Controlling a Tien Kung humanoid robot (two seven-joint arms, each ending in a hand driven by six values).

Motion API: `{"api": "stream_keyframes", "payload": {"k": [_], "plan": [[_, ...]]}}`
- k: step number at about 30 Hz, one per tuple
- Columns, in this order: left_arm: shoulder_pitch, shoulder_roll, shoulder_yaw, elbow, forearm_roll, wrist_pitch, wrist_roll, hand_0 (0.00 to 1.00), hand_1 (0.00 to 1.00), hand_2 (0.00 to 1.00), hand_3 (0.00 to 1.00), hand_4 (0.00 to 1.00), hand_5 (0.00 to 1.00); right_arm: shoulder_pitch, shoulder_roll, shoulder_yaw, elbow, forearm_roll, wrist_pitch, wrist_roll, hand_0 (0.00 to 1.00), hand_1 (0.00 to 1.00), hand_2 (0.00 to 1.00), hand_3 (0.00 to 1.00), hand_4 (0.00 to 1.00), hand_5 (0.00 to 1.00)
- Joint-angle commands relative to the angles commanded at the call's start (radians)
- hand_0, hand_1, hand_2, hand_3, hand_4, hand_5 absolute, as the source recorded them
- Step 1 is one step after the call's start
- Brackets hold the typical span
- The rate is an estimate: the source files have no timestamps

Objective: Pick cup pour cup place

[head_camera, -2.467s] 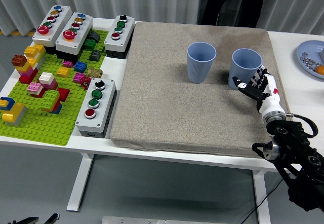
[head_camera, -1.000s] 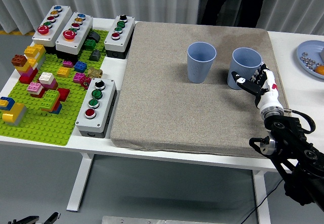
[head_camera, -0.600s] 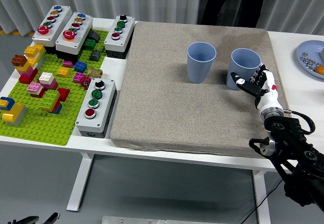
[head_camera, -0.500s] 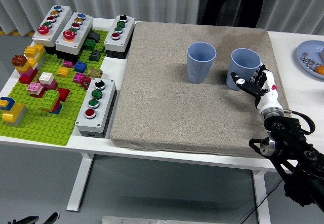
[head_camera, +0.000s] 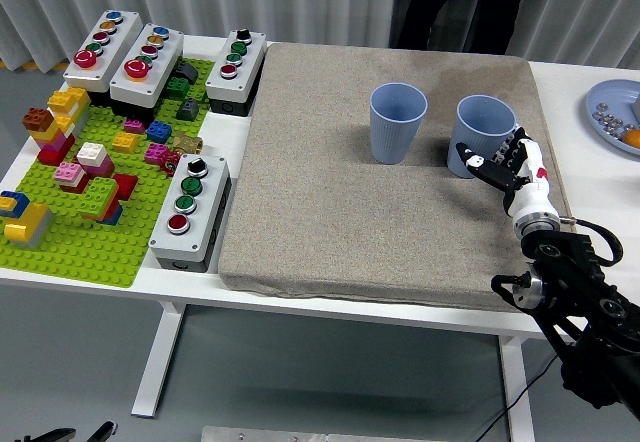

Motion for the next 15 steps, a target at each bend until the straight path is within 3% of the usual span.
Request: {"api": "stream_keyframes", "payload": {"k": [15], "plan": [[-0.002,0.004,-0.011,0.000,0.007,0.001,-0.001,0.761,0.777,0.823,0.720,0.506,0.993,0.044,-0.049,-0.042,0.024,-0.091,-0.022,-0.002,0.722,0.658,0.567,0.645,0.674,0.063]]}}
